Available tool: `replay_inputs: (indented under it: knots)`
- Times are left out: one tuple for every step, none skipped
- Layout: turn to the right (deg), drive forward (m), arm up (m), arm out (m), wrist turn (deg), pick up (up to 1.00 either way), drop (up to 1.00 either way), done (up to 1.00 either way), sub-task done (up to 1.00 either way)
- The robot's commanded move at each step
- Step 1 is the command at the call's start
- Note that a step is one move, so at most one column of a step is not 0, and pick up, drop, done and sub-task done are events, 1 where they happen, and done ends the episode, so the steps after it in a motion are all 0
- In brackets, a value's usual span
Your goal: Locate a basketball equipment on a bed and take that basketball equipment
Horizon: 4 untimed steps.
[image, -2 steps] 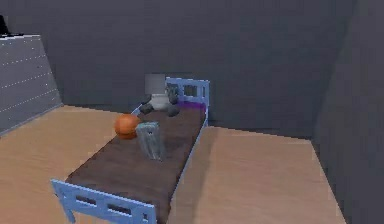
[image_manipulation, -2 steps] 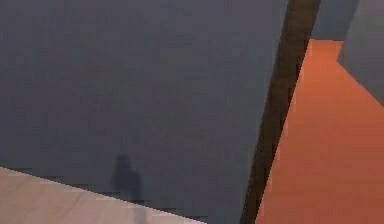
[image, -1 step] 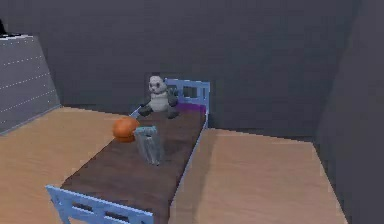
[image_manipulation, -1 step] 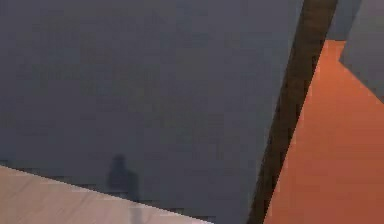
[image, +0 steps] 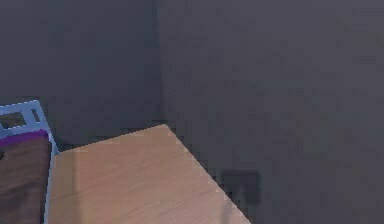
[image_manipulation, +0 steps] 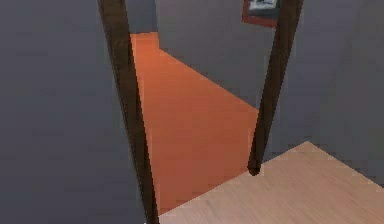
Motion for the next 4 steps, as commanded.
replay_inputs:
  knots:
    - [3.0, 0.0, 0.0, 0.0, 0.0, 0.0, 0.0, 0.0, 0.0]
    - [0.0, 0.35, 0.0, 0.0, 0.0, 0.0, 0.0, 0.0, 0.0]
    - [-27.0, 0.0, 0.0, 0.0, 0.0, 0.0, 0.0, 0.0, 0.0]
    - [0.0, 0.55, 0.0, 0.0, 0.0, 0.0, 0.0, 0.0, 0.0]
